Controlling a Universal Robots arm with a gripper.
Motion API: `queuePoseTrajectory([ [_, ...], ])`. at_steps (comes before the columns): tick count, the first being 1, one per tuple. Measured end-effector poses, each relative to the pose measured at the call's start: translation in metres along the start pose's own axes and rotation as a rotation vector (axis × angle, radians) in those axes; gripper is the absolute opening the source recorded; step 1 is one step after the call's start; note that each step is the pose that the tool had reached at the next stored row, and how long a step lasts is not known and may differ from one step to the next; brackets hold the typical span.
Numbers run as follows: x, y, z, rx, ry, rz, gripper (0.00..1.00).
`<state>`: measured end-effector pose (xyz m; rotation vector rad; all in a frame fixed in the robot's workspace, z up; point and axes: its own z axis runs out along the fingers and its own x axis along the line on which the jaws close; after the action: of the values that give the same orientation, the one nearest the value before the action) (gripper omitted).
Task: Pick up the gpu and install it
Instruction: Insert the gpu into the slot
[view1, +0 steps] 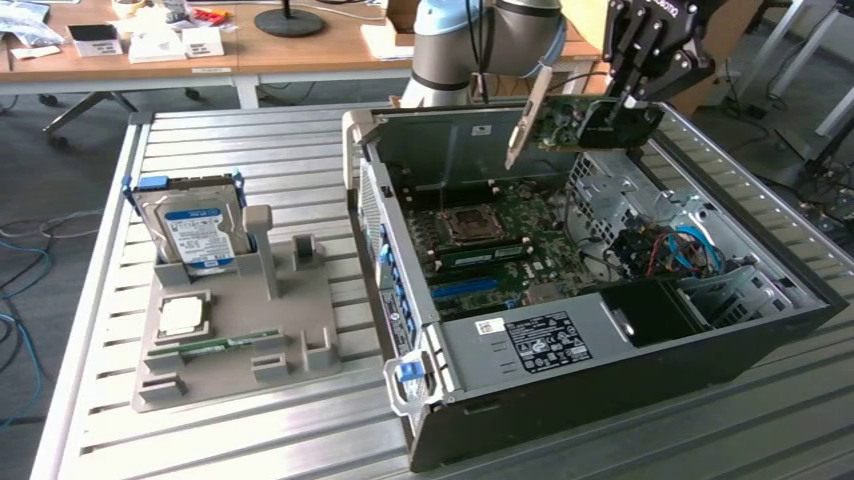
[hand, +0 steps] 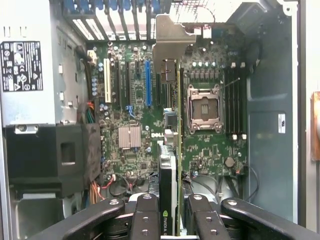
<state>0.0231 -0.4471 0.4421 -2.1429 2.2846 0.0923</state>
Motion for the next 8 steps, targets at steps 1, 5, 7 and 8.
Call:
queuePoseTrajectory([
  [1, 0.0001, 0.0019, 0.0001, 0.0, 0.0, 0.0, 0.27],
  [5, 0.0001, 0.0026, 0.0001, 0.0001, 0.0, 0.0, 0.27],
  [7, 0.0002, 0.0034, 0.0001, 0.0001, -0.0001, 0.0, 0.27],
  [8, 0.0003, 0.0047, 0.0002, 0.0001, -0.0001, 0.0, 0.27],
])
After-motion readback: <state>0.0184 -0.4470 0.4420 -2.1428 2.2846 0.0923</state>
